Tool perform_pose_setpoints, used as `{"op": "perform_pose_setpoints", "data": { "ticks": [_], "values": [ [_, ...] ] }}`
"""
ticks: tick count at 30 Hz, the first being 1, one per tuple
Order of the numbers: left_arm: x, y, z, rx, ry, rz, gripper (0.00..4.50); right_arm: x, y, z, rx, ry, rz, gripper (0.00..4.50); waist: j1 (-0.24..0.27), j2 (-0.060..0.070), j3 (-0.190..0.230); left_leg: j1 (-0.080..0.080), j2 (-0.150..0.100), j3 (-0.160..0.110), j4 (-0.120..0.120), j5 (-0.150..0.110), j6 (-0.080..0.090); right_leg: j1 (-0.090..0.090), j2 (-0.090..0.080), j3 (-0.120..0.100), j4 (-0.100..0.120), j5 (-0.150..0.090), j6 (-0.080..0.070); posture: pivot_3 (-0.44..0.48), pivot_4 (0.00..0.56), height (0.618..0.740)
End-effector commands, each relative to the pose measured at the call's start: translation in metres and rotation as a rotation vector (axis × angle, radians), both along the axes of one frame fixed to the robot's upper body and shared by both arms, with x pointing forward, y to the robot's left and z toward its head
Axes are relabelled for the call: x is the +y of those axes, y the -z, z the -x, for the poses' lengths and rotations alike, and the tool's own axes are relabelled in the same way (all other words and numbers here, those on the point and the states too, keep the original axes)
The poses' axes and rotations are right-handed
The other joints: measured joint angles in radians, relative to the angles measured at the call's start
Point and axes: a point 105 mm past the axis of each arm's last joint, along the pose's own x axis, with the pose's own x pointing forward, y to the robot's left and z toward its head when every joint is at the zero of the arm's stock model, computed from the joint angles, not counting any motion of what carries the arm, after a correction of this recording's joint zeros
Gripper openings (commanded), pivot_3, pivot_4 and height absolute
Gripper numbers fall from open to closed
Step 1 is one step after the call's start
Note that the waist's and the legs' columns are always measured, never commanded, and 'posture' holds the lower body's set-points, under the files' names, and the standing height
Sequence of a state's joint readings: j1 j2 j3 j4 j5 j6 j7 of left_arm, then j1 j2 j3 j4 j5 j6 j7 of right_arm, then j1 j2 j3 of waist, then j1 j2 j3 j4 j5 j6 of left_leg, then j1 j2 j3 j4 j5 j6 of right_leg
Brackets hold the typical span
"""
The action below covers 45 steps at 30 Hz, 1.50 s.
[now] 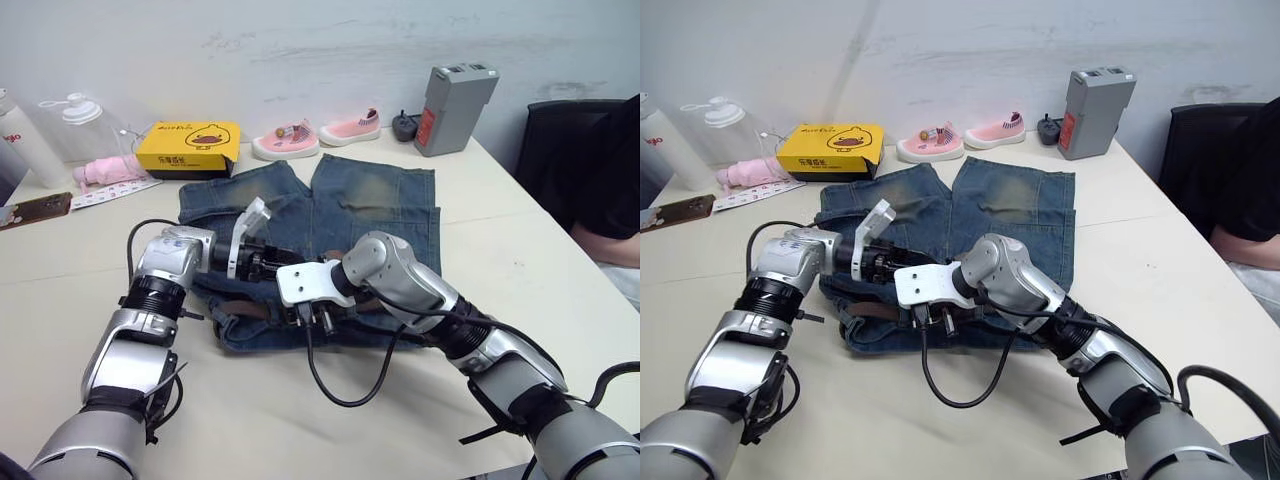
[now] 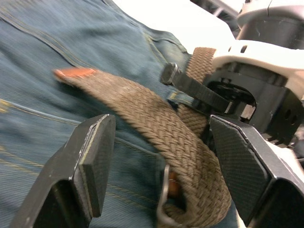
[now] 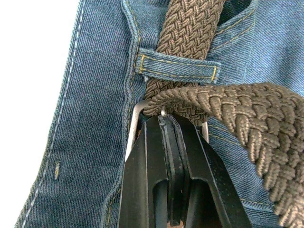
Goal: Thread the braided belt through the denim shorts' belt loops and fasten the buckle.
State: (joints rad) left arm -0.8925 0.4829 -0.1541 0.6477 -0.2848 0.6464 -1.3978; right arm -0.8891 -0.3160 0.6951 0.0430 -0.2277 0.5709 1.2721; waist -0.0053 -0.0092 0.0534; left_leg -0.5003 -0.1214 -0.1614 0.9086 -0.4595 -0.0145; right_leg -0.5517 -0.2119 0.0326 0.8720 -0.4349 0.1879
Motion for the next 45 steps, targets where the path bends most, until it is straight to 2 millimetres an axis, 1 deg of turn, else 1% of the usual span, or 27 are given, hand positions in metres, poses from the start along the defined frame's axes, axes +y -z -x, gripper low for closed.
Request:
{"op": "perform_pose_setpoints", "data": {
  "ticks": [1,5,7,10,12,13,14,17,22,28,31,36,38,40,45],
  "values": [
    [-0.005,-0.005,0.0,0.013,0.032,-0.002,3.51,-0.02,0.073,0.024,0.228,0.053,0.186,0.0,0.0,0.0,0.0,0.0,0.0,0.0,0.0,0.0,0.0,0.0,0.0,0.0,0.0,0.0,0.0,0.0,0.15,0.624],
    [-0.009,-0.001,-0.001,0.037,0.037,-0.001,3.51,-0.019,0.073,0.024,0.225,0.055,0.179,0.0,0.0,0.0,0.0,0.001,0.003,0.0,0.0,-0.001,-0.002,0.0,0.0,0.0,0.0,0.0,0.0,0.0,0.15,0.624],
    [-0.011,-0.005,-0.003,0.054,0.028,0.033,3.51,-0.019,0.073,0.024,0.224,0.055,0.178,0.0,0.0,0.0,0.0,0.001,0.004,0.0,0.0,-0.001,-0.002,0.0,0.001,0.0,0.0,0.0,0.0,0.0,0.15,0.624],
    [-0.011,-0.014,-0.006,0.061,0.017,0.084,2.68,-0.018,0.073,0.024,0.22,0.056,0.174,0.0,-0.001,0.0,0.001,0.001,0.005,0.0,0.0,-0.001,-0.002,0.0,0.002,0.0,0.0,0.0,0.0,0.0,0.15,0.624],
    [-0.009,-0.015,-0.005,0.061,0.022,0.087,1.85,-0.017,0.073,0.024,0.218,0.057,0.171,0.0,-0.002,0.0,0.001,0.001,0.008,0.0,0.0,-0.002,-0.004,-0.001,0.004,0.0,0.0,0.0,0.0,0.0,0.15,0.624],
    [-0.009,-0.014,-0.005,0.062,0.021,0.084,1.53,-0.017,0.073,0.024,0.218,0.057,0.169,0.0,-0.002,0.001,0.001,0.002,0.009,0.0,0.0,-0.003,-0.005,-0.001,0.007,0.0,-0.001,0.0,0.0,0.0,0.15,0.624],
    [-0.008,-0.014,-0.005,0.063,0.02,0.084,1.08,-0.016,0.073,0.023,0.217,0.057,0.167,0.0,-0.001,0.001,0.001,0.002,0.009,0.0,0.0,-0.003,-0.005,-0.001,0.008,0.0,-0.001,0.0,0.0,0.0,0.15,0.624],
    [-0.005,-0.014,-0.006,0.064,0.008,0.088,0.05,-0.015,0.072,0.022,0.213,0.058,0.164,0.0,-0.001,0.002,0.002,0.002,0.011,0.0,0.0,-0.004,-0.007,-0.001,0.009,0.0,0.0,0.0,0.0,0.0,0.15,0.624],
    [0.0,-0.02,-0.011,0.034,-0.042,0.104,0.05,-0.013,0.071,0.021,0.206,0.06,0.157,0.0,-0.003,0.002,0.003,0.002,0.012,0.0,0.0,-0.004,-0.007,-0.001,0.01,0.0,0.0,0.0,0.0,0.0,0.15,0.624],
    [0.013,-0.039,-0.021,-0.044,-0.134,0.156,0.05,-0.012,0.071,0.02,0.202,0.06,0.155,0.0,-0.009,0.002,0.005,0.003,0.013,0.0,0.0,-0.004,-0.007,-0.001,0.01,0.0,0.0,0.0,0.0,0.0,0.15,0.624],
    [0.015,-0.05,-0.018,-0.079,-0.126,0.187,0.05,-0.014,0.073,0.021,0.204,0.055,0.163,0.0,-0.014,0.001,0.006,0.003,0.013,-0.001,0.0,-0.004,-0.008,-0.001,0.01,0.0,0.001,0.0,-0.001,0.0,0.15,0.624],
    [0.003,-0.076,0.0,-0.142,-0.019,0.247,0.05,-0.017,0.076,0.023,0.211,0.042,0.186,0.0,-0.015,0.001,0.008,0.003,0.013,-0.001,0.0,-0.004,-0.008,-0.001,0.01,0.0,0.001,0.0,-0.001,0.0,0.15,0.624],
    [-0.009,-0.095,0.013,-0.183,0.066,0.287,0.05,-0.017,0.078,0.024,0.212,0.03,0.196,0.0,-0.015,0.001,0.008,0.003,0.013,-0.001,0.0,-0.003,-0.008,-0.001,0.01,0.0,0.001,0.0,-0.001,0.0,0.15,0.624],
    [-0.019,-0.11,0.023,-0.214,0.124,0.314,0.05,-0.016,0.079,0.025,0.21,0.019,0.203,0.0,-0.015,0.0,0.01,0.003,0.012,-0.001,0.0,-0.003,-0.008,-0.001,0.01,0.0,0.001,0.0,-0.001,0.0,0.15,0.624],
    [-0.033,-0.126,0.028,-0.247,0.171,0.339,0.05,-0.015,0.081,0.028,0.204,-0.001,0.216,0.0,-0.016,0.001,0.012,0.003,0.012,-0.002,0.0,-0.003,-0.009,0.0,0.01,0.0,0.001,0.0,-0.001,0.0,0.15,0.624]
  ]
}}
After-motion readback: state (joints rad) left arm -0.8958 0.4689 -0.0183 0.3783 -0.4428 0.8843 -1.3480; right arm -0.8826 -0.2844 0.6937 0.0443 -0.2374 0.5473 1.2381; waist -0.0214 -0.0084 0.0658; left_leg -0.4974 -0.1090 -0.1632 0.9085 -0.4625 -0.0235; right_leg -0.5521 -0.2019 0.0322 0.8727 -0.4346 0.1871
